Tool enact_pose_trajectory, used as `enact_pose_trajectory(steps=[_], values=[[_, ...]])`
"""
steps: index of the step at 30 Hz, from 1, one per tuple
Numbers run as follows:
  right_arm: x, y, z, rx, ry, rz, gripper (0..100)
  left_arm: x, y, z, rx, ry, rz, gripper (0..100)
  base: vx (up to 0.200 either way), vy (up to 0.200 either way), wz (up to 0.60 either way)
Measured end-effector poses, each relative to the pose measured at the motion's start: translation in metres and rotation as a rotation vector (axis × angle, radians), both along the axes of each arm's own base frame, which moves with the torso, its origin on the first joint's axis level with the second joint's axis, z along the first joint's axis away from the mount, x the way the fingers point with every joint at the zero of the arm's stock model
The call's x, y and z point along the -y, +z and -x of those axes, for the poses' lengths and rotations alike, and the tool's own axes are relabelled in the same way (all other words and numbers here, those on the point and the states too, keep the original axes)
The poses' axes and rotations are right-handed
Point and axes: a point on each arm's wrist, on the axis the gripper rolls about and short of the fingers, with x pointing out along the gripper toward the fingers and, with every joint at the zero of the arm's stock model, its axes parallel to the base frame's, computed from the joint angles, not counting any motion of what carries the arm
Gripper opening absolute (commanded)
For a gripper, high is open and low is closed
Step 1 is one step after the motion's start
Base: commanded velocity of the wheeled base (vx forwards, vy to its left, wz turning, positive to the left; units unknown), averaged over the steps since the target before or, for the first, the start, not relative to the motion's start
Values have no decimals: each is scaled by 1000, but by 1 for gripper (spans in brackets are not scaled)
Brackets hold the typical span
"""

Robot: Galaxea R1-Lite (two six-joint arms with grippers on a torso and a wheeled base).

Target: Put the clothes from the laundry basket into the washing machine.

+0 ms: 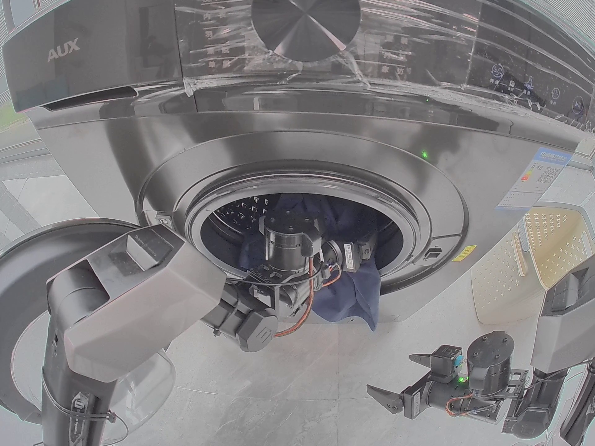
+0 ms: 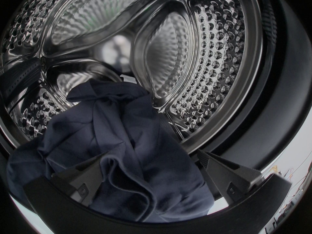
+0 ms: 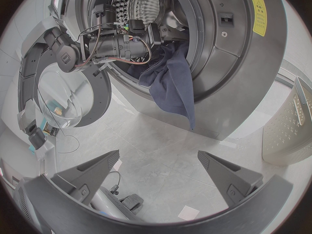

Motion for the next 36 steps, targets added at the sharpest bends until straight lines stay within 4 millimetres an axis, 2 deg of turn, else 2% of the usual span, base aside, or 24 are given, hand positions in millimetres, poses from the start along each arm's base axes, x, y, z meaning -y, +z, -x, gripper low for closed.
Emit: enact_pose_trajectory(steps=[2, 3, 8, 14, 18, 28, 29, 32, 36], values=[[0, 0, 0, 0, 0, 0, 100, 4, -5, 2, -8, -9, -7, 100, 0, 0, 0], [0, 0, 0, 0, 0, 0, 100, 5, -7, 2, -10, -11, -8, 0, 0, 0, 0], [0, 0, 0, 1, 0, 0, 100, 10, -18, -3, -16, -7, -16, 0, 0, 0, 0], [0, 0, 0, 1, 1, 0, 100, 8, -20, -15, -1, 20, -4, 0, 0, 0, 0], [0, 0, 0, 1, 0, 0, 100, 2, -8, -30, 41, 68, 32, 0, 0, 0, 0], [-1, 0, 1, 0, 7, 0, 100, -26, 38, -82, 188, 231, 148, 0, 0, 0, 0], [-2, 0, 1, 0, 7, 0, 100, -29, 42, -87, 203, 249, 160, 100, 0, 0, 0], [-2, -1, 1, -1, 9, 1, 100, -32, 45, -92, 217, 266, 171, 100, 0, 0, 0], [-2, -1, 1, -4, 9, 2, 100, -33, 38, -92, 194, 274, 156, 100, 0, 0, 0]])
